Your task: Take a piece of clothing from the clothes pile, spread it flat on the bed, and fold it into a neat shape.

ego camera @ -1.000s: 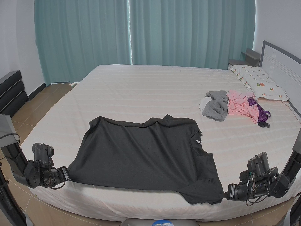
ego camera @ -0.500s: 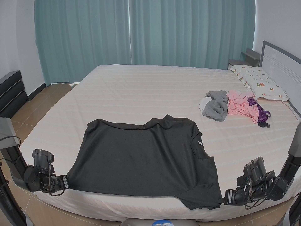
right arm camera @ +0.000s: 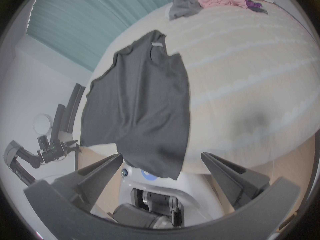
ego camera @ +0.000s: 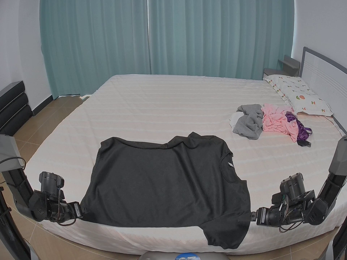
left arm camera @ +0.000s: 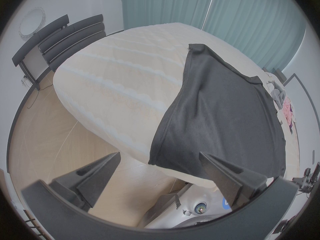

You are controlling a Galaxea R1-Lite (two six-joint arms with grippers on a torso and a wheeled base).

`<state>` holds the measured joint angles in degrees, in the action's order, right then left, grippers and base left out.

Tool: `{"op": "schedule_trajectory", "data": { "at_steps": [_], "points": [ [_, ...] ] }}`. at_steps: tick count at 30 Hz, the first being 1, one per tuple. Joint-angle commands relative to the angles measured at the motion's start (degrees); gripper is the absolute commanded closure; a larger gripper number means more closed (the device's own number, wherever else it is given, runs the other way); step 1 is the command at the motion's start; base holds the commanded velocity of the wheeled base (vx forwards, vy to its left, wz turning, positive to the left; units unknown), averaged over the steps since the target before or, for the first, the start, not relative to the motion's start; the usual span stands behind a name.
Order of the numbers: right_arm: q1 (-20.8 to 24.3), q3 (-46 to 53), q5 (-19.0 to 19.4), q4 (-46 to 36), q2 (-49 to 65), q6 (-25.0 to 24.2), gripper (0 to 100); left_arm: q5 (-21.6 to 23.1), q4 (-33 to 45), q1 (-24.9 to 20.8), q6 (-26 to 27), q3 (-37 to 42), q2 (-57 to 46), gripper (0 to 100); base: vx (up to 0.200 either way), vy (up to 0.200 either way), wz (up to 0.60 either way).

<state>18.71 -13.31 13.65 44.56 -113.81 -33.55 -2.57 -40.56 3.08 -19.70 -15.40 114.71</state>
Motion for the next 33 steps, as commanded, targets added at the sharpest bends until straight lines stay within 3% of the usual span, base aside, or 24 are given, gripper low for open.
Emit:
{"op": "schedule_trajectory", "data": {
  "at_steps": [1,5,9,18,30,33],
  "points": [
    [-2.0,-1.3,0.1,1.1,2.6,-0.1,0,0.0,-0.6,0.5,-0.1,-0.4,-1.3,0,0.0,0.0,0.0],
    [-2.4,-1.4,0.2,1.2,4.3,-0.6,0,0.1,-1.3,1.2,-0.5,-1.4,-4.1,0,0.0,0.0,0.0],
    [-2.5,-0.9,0.8,1.2,4.3,-4.2,0,0.4,-1.3,0.7,-2.0,-1.8,-4.8,0,0.0,0.0,0.0],
    [-3.4,0.2,3.4,1.2,4.8,-4.9,0,0.5,-1.4,0.7,-5.1,-2.8,-5.5,0,0.0,0.0,0.0],
    [-3.4,1.9,3.0,5.2,4.4,-5.3,0,0.6,-1.4,0.7,-5.1,-2.7,-5.5,0,0.0,0.2,0.0],
    [-3.4,2.0,3.0,5.8,4.2,-6.0,0,0.6,-1.4,0.7,-5.1,-2.8,-5.4,0,0.0,0.0,0.0]
  ]
}}
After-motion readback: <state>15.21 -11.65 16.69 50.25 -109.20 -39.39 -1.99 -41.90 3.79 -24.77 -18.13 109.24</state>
